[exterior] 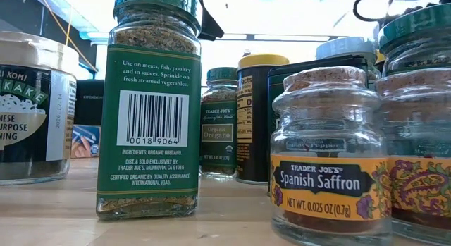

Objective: Shelf spices
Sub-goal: Put the right red seasoning can on the shelf aligned with the other red seasoning can, then put the red seasoning can on the shelf aligned with the other red seasoning can

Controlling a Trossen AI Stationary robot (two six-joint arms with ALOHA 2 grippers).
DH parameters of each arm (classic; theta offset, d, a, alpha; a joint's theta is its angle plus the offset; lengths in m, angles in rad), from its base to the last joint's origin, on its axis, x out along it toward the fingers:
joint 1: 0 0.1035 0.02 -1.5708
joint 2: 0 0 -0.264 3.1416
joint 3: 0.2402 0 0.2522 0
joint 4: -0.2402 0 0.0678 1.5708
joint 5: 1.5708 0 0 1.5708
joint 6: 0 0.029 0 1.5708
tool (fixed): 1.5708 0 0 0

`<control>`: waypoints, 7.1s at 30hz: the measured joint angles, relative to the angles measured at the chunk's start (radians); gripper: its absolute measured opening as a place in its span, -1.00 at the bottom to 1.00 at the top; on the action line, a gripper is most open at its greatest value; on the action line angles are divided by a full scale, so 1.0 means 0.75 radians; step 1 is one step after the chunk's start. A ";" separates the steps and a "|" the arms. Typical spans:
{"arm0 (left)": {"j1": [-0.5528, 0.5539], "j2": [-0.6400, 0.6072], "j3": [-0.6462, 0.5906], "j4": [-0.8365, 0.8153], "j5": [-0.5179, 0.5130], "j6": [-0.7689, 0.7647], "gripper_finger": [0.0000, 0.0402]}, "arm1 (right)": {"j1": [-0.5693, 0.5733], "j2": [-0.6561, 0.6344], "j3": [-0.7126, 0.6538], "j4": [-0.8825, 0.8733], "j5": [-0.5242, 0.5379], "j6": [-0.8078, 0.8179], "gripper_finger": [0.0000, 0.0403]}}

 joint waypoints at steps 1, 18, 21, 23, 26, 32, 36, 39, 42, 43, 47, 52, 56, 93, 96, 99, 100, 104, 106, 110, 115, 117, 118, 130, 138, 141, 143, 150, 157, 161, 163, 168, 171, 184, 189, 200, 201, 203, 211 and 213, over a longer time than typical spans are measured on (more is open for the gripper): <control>0.000 0.000 0.000 0.000 0.001 0.000 -0.20 | 0.000 0.012 0.000 0.000 -0.001 -0.006 0.25; 0.000 0.000 0.000 0.000 0.004 0.000 -0.20 | -0.383 -0.093 0.275 -0.212 0.146 -0.675 0.00; 0.000 0.000 0.000 0.002 0.027 0.000 -0.20 | -0.594 -0.079 0.374 -0.170 0.101 -0.990 0.00; 0.000 0.000 0.000 0.003 0.029 -0.001 -0.20 | -0.744 -0.047 0.417 -0.090 0.035 -1.189 0.00; 0.000 0.000 0.000 0.003 0.034 -0.010 -0.20 | -0.956 0.010 0.450 0.039 -0.055 -1.440 0.00; 0.000 0.000 0.000 0.008 0.036 -0.011 -0.20 | -1.261 0.198 0.495 0.239 -0.249 -1.720 0.00; 0.006 0.000 0.000 0.010 0.037 -0.011 -0.20 | -1.362 0.350 0.572 0.263 -0.266 -1.789 0.00; 0.008 0.000 0.000 0.011 0.037 -0.011 -0.20 | -1.405 0.444 0.629 0.254 -0.271 -1.832 0.00; 0.008 0.000 0.000 0.010 0.056 -0.017 -0.20 | -1.432 0.504 0.682 0.257 -0.270 -1.840 0.00; 0.008 0.000 0.000 0.011 0.065 -0.020 -0.20 | -1.438 0.518 0.696 0.258 -0.270 -1.841 0.00; 0.008 0.000 0.000 0.010 0.074 -0.024 -0.20 | -1.454 0.541 0.719 0.276 -0.249 -1.855 0.14; 0.008 0.000 0.000 0.010 0.074 -0.024 -0.20 | -1.457 0.535 0.720 0.324 -0.128 -1.877 0.50; 0.007 0.000 0.000 0.009 0.075 -0.025 -0.20 | -1.456 0.513 0.720 0.353 -0.108 -1.918 0.54; -0.001 0.000 0.000 0.011 0.099 -0.080 -0.20 | -1.469 0.336 0.122 1.015 -0.341 -1.598 -0.42; -0.001 0.000 0.000 0.013 0.099 -0.080 -0.20 | -1.494 0.371 0.146 1.022 -0.340 -1.625 -0.42; -0.001 0.000 0.000 0.017 0.099 -0.080 -0.20 | -1.513 0.391 0.169 1.024 -0.340 -1.641 -0.42; -0.001 0.000 0.000 0.018 0.098 -0.080 -0.20 | -1.517 0.395 0.175 1.024 -0.341 -1.641 -0.42; -0.001 0.000 0.000 0.018 0.098 -0.080 -0.20 | -1.525 0.395 0.190 1.026 -0.340 -1.651 -0.42; -0.001 0.000 0.000 0.019 0.099 -0.080 -0.20 | -1.524 0.395 0.197 1.019 -0.324 -1.653 -0.42; -0.001 0.000 0.000 0.019 0.099 -0.080 -0.20 | -1.524 0.394 0.204 1.014 -0.299 -1.652 -0.42; -0.001 0.000 0.000 0.019 0.099 -0.081 -0.20 | -1.514 0.366 0.204 0.960 -0.293 -1.611 -0.42; -0.004 0.000 0.000 0.019 0.099 -0.081 -0.20 | -1.496 0.323 0.204 0.916 -0.290 -1.562 -0.42; -0.007 0.000 0.000 0.019 0.100 -0.081 -0.20 | -1.480 0.294 0.204 0.894 -0.291 -1.547 -0.42; -0.150 0.000 0.016 -0.009 0.360 -0.143 -0.20 | -1.042 -0.194 0.103 0.839 -0.192 -1.330 -0.42; -0.229 0.000 0.016 -0.093 0.742 -0.399 -0.20 | -0.669 -0.352 -0.129 1.080 0.103 -1.108 -0.42; -0.284 0.002 0.063 -0.255 0.714 -0.447 -0.16 | -0.572 -0.366 -0.193 1.181 0.183 -1.077 -0.42; -0.312 0.026 0.140 -0.427 0.655 -0.473 -0.09 | -0.528 -0.367 -0.214 1.195 0.224 -1.064 -0.42; -0.326 0.234 0.461 -0.949 0.643 -0.524 0.23 | -0.480 -0.367 -0.229 1.207 0.319 -1.056 -0.42; -0.277 0.444 0.595 -1.157 0.776 -0.535 0.48 | -0.480 -0.367 -0.229 1.208 0.321 -1.056 -0.42; -0.256 0.514 0.621 -1.161 0.770 -0.533 0.49 | -0.480 -0.367 -0.229 1.206 0.321 -1.058 -0.42; -0.247 0.529 0.625 -1.166 0.766 -0.522 0.49 | -0.480 -0.367 -0.229 1.206 0.321 -1.058 -0.42; -0.225 0.554 0.620 -1.186 0.767 -0.512 0.45 | -0.480 -0.367 -0.229 1.205 0.321 -1.057 -0.42; -0.216 0.547 0.623 -1.185 0.769 -0.510 0.42 | -0.480 -0.367 -0.229 1.202 0.321 -1.057 -0.42; -0.207 0.549 0.600 -1.179 0.795 -0.509 0.07 | -0.480 -0.366 -0.229 1.196 0.320 -1.060 -0.42; -0.183 0.542 0.600 -1.179 0.866 -0.508 0.06 | -0.461 -0.399 -0.229 1.195 0.341 -1.049 -0.42; -0.108 0.483 0.914 -1.505 0.808 -0.441 0.06 | -0.291 -0.619 -0.227 1.177 0.498 -1.089 -0.42; -0.095 0.483 0.962 -1.552 0.780 -0.437 0.06 | -0.276 -0.634 -0.227 1.163 0.520 -1.091 -0.42; -0.059 0.481 1.044 -1.619 0.745 -0.408 0.06 | -0.250 -0.660 -0.227 1.135 0.572 -1.092 -0.42; 0.194 0.535 1.255 -1.562 0.689 -0.041 0.06 | -0.174 -0.707 -0.227 1.052 0.727 -1.068 -0.42; 0.262 0.588 1.313 -1.525 0.693 0.083 0.06 | -0.168 -0.708 -0.227 1.053 0.731 -1.066 -0.42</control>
